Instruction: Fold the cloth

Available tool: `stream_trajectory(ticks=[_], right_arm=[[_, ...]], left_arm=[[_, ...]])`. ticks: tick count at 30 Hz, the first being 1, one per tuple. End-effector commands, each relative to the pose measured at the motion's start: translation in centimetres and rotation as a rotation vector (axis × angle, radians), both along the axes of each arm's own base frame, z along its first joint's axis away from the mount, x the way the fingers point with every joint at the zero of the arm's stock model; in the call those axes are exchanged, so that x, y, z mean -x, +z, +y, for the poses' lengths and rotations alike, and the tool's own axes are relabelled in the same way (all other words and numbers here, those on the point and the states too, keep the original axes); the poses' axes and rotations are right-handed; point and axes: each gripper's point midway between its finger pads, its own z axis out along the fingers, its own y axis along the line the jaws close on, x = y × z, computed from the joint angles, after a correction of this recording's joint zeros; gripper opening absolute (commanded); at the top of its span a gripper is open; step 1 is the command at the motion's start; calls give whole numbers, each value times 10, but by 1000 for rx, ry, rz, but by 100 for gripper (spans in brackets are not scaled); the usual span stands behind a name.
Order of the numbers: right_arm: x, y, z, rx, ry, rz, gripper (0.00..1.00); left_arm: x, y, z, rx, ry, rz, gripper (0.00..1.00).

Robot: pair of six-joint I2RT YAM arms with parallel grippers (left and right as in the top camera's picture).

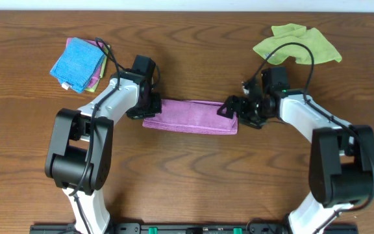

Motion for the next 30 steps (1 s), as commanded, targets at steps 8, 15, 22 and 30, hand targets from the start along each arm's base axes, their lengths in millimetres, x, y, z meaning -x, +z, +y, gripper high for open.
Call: stream_trajectory(ticks=[8, 15, 22, 30], right_arm=[[29, -36, 1, -17, 15, 155, 17], [13, 2, -51, 64, -84, 111, 1], [18, 78, -128, 526, -161, 36, 2], [14, 119, -104, 714, -132, -63, 2]], left_arm=[[7, -9, 9, -13, 23, 62, 6], [-11, 84, 34, 14, 74, -58, 6], [27, 169, 46, 28, 78, -141, 6], [76, 222, 54, 45, 82, -207, 6]])
